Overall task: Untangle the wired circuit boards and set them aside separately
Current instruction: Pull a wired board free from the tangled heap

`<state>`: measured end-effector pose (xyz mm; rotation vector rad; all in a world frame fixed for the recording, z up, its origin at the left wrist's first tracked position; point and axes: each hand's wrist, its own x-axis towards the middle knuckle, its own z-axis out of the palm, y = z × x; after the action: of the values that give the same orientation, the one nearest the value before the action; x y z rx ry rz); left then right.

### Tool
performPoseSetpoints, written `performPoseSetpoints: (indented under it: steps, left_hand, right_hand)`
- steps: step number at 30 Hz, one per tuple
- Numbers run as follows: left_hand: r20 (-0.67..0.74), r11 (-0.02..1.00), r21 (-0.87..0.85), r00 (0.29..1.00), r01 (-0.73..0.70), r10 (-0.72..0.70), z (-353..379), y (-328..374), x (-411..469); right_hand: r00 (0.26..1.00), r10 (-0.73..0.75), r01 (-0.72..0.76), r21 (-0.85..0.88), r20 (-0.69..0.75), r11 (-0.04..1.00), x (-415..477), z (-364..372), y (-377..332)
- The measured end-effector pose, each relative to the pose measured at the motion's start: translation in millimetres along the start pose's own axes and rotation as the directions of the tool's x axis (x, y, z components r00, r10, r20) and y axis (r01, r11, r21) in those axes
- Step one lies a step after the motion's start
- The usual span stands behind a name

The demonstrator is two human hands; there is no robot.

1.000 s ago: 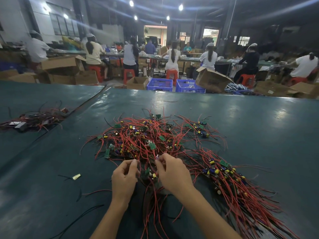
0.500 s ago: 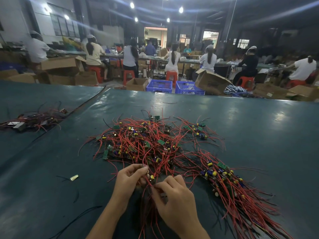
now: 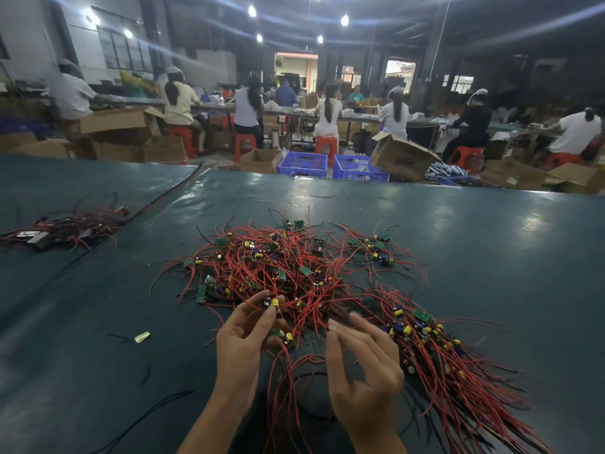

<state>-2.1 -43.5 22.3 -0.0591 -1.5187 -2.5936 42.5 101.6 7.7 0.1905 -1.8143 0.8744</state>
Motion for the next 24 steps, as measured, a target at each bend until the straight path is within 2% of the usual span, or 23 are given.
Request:
performPoseSetpoints:
  steps: [1,3,5,7,8,11,17,20,24]
  left_hand:
    - [-0.009,1.0,0.003,1.0,0.004,-0.004,0.0,-1.0,0.2]
    - [0.011,1.0,0.023,1.0,0.015,-0.015,1.0,-1.7,-0.5]
    - [0.049,0.999,0.041,0.998,0.028,-0.03,1.6,-3.0,-1.7]
    - [0.082,0.997,0.06,0.995,0.049,-0.054,2.7,-5.4,-2.4]
    - [0.095,0.995,0.076,0.993,0.06,-0.067,2.8,-7.1,-2.6]
    - [0.12,0.99,0.114,0.988,0.078,-0.092,3.5,-11.3,-3.4]
    - [0.143,0.983,0.161,0.983,0.092,-0.115,2.4,-12.8,-2.3]
    - [0.13,0.966,0.254,0.989,0.042,-0.077,3.9,-15.8,-1.6]
    - [0.123,0.955,0.294,0.99,0.031,-0.07,6.1,-19.8,-3.5]
  right_hand:
    - [0.998,0.042,-0.042,0.007,0.049,0.999,-1.1,0.8,-3.7]
    - [0.946,0.261,-0.273,0.04,0.194,0.961,-2.3,4.9,-12.3]
    - [0.795,0.504,-0.566,0.113,0.338,0.817,-0.8,12.5,-19.4]
    - [0.667,0.636,-0.736,0.207,0.389,0.645,5.0,21.2,-21.8]
    - [0.632,0.667,-0.772,0.242,0.395,0.588,9.9,24.3,-23.2]
    - [0.599,0.689,-0.801,0.322,0.408,0.505,14.7,29.6,-24.3]
    - [0.45,0.779,-0.867,0.421,0.436,0.266,9.5,30.1,-24.9]
    - [0.365,0.799,-0.897,0.409,0.478,0.166,11.6,27.4,-27.6]
    - [0.294,0.79,-0.916,0.394,0.538,0.072,12.1,25.3,-27.4]
